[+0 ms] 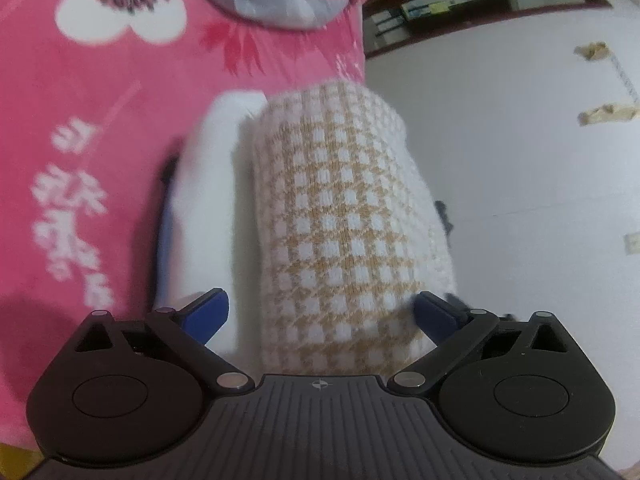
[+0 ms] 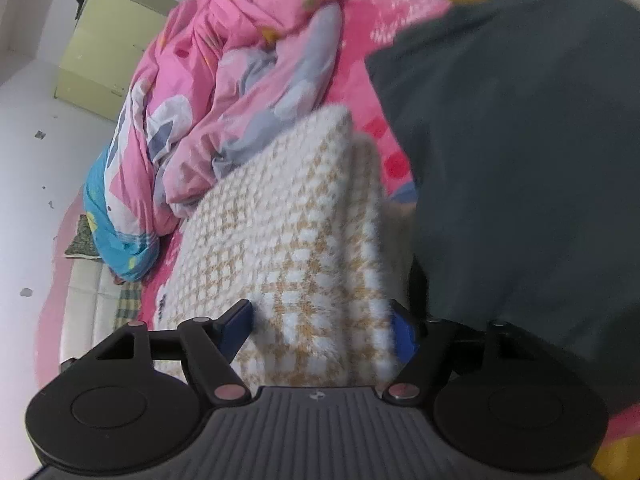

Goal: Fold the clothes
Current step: 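Carry the bundle with both tools onto the folded clothes stack, then open both tools and release the bundle on top of the stack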

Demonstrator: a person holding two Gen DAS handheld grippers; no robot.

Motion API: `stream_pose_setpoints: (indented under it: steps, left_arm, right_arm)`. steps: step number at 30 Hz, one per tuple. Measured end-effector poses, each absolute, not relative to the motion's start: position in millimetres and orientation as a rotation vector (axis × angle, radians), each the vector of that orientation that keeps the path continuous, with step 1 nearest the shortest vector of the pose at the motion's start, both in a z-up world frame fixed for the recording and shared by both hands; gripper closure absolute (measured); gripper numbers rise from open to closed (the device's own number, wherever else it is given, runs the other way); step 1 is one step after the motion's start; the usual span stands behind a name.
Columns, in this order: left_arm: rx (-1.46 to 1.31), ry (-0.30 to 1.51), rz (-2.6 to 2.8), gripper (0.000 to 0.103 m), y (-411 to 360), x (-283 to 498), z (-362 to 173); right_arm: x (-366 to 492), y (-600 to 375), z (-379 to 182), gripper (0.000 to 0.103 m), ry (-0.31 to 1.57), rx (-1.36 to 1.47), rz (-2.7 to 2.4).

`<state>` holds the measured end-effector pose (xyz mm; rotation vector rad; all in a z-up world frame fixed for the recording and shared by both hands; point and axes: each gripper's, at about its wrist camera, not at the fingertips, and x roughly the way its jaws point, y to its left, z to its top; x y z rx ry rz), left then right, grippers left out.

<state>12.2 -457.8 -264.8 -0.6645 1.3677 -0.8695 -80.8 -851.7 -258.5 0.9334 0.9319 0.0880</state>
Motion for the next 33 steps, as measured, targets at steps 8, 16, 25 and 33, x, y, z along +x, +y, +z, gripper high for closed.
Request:
stream_pose_setpoints:
  steps: [8,16,25,33]
  left_arm:
    - [-0.704,1.366,-0.921,0.011,-470.6,14.1,-247.6]
    - [-0.597,1.315,-0.919,0.012,-466.8,9.0,-236.4]
    - [-0.422,1.261,-0.898,0.008,-475.0,-30.4,-250.9]
    - [-0.318,1.220,-0.903,0.007,-479.9,-52.2,-254.9]
  right_arm:
    - [-73.8,-826.7,-226.0,0.057,0.922,0.844,0.186]
    - [-75.3,-805.6,-219.9,0.058,0.915,0.748,0.217]
    - [-102.0,-827.5,-197.3,0.042,0.914,0.534,0.075]
    - [-70.5,-790.9,-211.8,0.059,0.870,0.268,0.051]
